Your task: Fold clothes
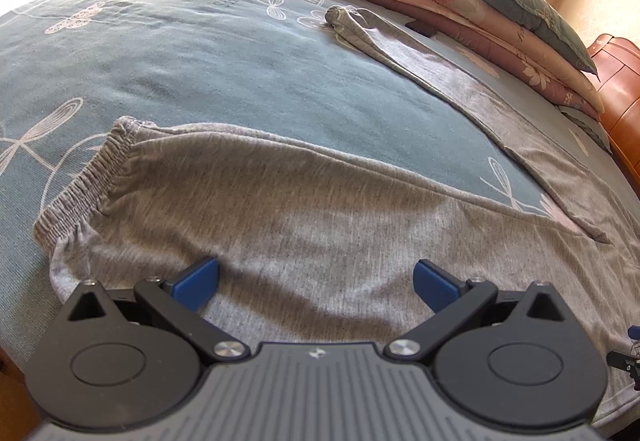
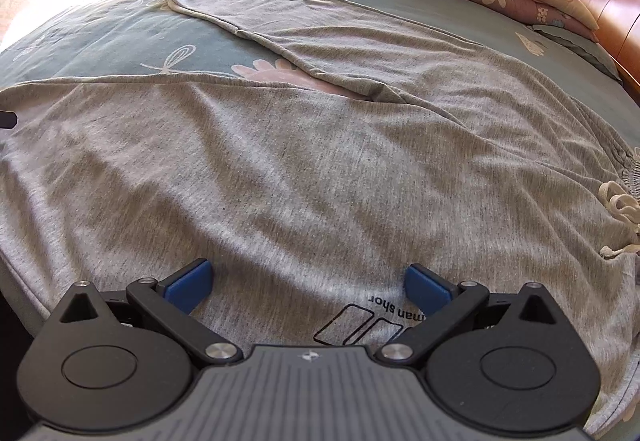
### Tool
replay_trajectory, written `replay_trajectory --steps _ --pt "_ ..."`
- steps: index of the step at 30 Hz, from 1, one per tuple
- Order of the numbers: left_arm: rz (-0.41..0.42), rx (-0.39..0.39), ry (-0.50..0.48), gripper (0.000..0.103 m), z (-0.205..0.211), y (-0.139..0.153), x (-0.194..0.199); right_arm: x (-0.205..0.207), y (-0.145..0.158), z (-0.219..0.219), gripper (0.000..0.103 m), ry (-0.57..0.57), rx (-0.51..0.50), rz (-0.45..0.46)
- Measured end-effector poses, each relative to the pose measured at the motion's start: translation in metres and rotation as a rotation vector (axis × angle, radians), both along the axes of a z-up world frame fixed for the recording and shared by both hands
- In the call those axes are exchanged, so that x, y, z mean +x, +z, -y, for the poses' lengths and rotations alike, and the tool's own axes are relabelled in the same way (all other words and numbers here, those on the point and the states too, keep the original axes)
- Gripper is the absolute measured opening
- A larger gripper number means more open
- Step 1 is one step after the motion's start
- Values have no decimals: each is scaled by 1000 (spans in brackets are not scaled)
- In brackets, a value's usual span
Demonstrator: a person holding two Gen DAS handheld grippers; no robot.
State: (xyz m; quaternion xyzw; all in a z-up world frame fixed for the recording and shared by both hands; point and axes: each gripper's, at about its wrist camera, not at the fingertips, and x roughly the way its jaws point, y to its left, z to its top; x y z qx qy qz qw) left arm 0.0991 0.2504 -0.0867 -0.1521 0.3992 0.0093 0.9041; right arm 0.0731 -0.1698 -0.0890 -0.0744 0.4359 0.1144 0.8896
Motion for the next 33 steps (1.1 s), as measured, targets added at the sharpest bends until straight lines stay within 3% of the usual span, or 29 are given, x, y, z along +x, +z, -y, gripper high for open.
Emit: replay_trajectory --steps 5,11,15,17,20,22,26,33 --pt "-2 15 -12 102 1 -1 1 1 -1 2 103 5 14 -2" --pt "-69 240 -76 103 34 -5 8 1 0 5 103 21 26 0" --pt "-135 178 -7 103 30 5 17 -5 19 22 103 40 101 38" --pt "-126 150 11 102 33 15 17 -11 39 44 103 39 151 83" --pt "-86 219 -44 102 65 36 17 -19 66 84 103 5 197 154" --pt "-46 258 -107 102 96 54 21 -24 79 116 103 -42 208 201" --pt "45 250 -281 103 176 86 31 -31 92 186 103 -136 249 263" --pt "127 216 -635 103 354 97 48 -28 95 300 103 -292 398 289"
